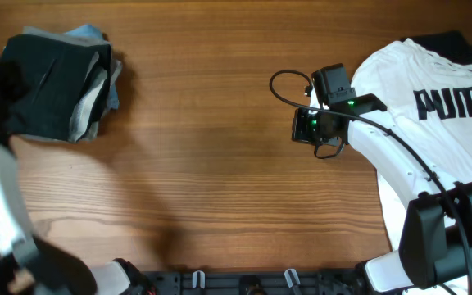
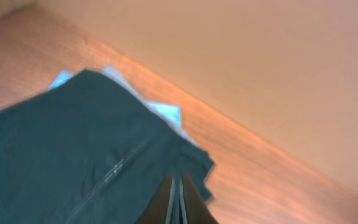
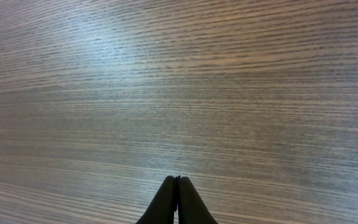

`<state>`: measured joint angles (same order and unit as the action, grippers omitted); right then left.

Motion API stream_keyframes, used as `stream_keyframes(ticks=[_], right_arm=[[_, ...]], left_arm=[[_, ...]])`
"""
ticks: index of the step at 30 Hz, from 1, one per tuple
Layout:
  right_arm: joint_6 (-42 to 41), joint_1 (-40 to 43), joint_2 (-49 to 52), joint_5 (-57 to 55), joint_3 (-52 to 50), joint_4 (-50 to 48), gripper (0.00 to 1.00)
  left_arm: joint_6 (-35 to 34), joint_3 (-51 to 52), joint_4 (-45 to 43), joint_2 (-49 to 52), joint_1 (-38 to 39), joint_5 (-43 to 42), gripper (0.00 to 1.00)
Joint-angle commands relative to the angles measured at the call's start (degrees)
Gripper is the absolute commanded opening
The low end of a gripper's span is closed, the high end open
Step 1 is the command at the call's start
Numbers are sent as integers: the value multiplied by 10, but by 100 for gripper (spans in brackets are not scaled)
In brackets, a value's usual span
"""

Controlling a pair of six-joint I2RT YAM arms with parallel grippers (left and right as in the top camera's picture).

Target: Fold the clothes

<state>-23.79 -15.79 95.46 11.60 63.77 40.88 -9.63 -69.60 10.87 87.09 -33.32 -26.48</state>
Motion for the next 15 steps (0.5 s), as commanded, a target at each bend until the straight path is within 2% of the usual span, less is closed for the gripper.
stream_keyframes(ticks=[1,2,5,7,12,13,15], right_arm=[[2,-1,-2,5,-1,8,6],[12,-1,-2,5,-1,15,6],[22,-1,-10,5,0,27,6],[47,-1,-39,4,2,25,5],[101,-1,-174,-32,22,-9,6],[121,-1,-215,-32,28,-25,14],[152,-1,-277,-30,28,-54,22]], left_arm=[[30,5,-83,152,62,95,18],[28,5,-97,189,72,96,30],[30,5,-106,273,91,101,44],[30,4,-98,270,98,95,56],[61,-65,14,129,121,90,75],[81,-87,57,87,127,79,77],[126,-112,128,12,140,50,78]])
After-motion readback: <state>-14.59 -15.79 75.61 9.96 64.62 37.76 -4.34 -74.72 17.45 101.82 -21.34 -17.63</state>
